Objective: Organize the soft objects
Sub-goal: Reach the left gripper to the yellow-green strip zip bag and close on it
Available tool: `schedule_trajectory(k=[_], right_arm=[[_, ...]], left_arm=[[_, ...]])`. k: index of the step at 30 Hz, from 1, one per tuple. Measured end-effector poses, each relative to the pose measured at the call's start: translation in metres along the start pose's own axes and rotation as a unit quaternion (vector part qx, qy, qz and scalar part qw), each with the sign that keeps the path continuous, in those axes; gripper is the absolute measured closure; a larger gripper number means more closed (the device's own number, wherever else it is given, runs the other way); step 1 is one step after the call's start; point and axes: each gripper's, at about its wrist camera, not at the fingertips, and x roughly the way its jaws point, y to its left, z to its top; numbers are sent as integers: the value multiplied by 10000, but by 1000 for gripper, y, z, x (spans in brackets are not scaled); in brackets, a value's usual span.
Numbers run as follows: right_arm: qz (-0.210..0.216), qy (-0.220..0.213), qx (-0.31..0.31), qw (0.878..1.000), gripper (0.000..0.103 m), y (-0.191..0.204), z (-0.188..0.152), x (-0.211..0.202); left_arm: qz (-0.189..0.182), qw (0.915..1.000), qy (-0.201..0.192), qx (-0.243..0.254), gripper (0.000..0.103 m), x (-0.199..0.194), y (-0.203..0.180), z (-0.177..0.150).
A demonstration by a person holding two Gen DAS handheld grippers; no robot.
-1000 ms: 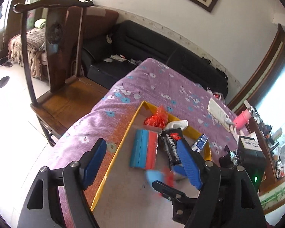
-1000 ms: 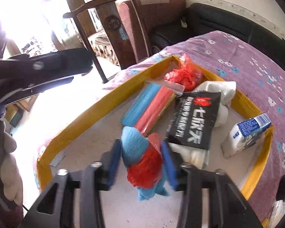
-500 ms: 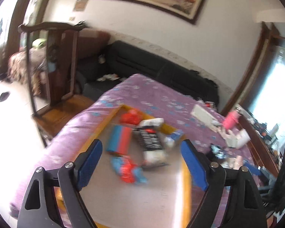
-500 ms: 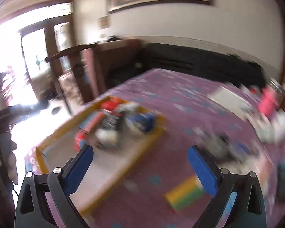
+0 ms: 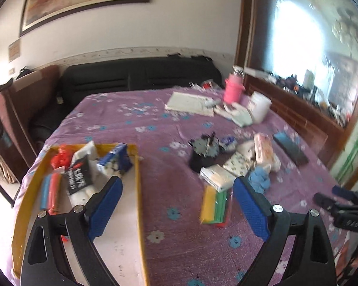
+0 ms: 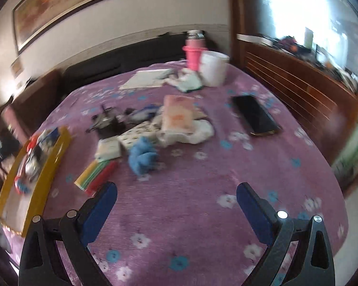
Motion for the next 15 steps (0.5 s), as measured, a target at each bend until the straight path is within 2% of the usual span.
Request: schedule_trajectory(k=[6,15], right_arm=[[-71,40,5,10000,2,-2,-2,5],[430,-74,-314,9986,2,-6,1,3]], left_arm=[[134,9995,272,46,9,16,-5,-4],[631,9973,342,150,9,3,-27,-3]])
